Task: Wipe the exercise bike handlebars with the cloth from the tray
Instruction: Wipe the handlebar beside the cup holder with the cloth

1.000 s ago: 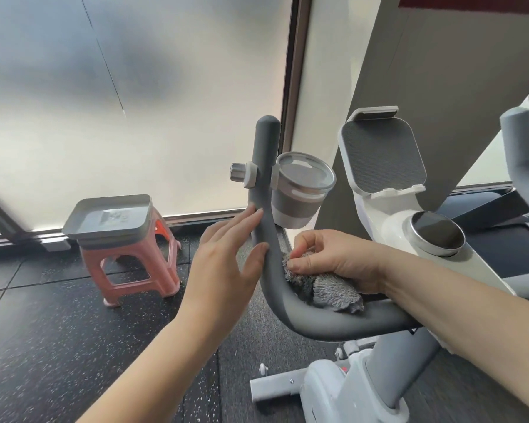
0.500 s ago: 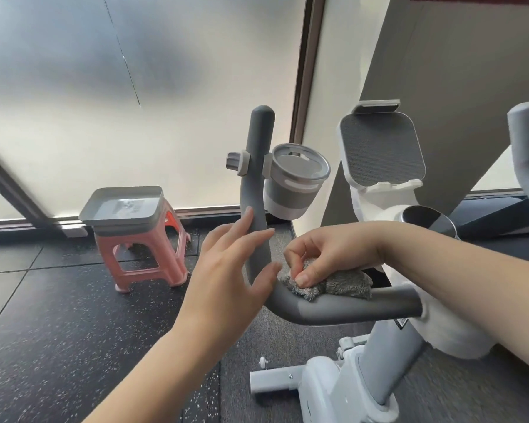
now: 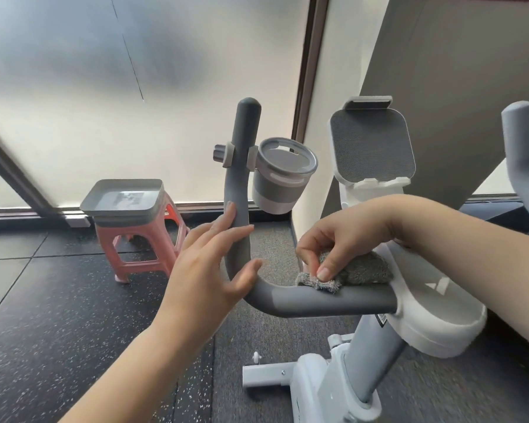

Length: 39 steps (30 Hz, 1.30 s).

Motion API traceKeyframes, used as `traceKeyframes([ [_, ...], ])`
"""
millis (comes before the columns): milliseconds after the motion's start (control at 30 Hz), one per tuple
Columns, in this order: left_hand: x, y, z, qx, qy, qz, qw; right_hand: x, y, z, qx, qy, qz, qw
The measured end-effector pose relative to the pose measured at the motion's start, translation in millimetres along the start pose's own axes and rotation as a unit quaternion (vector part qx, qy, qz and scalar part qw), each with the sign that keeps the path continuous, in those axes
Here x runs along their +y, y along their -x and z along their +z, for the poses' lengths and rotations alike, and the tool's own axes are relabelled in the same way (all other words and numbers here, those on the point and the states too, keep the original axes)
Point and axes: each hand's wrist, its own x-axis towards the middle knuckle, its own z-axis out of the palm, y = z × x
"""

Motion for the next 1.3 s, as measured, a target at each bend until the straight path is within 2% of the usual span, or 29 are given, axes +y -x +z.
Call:
traceKeyframes([
  [200, 1, 0, 3, 0.022, 0.005, 0.011, 1.0, -5, 15, 2, 0.054, 0.138, 0.014, 0.989],
  [700, 0, 0, 6, 0.027, 0.009, 0.007, 1.0, -7, 41, 17, 0.138, 0.256, 0.095, 0.952],
  [967, -3, 0, 7, 0.034, 0.018, 0.005, 0.999, -16, 27, 33, 0.22, 0.185, 0.023, 0.958],
  [1167, -2, -2, -3, -0.013, 0.021, -0.002, 1.0, -32, -5, 42, 0.266, 0.104, -0.038, 0.958],
  [1300, 1, -9, -21, -0.037, 0.049, -0.014, 0.998, -30, -6, 44, 0.373, 0.008, -0.041, 0.927],
])
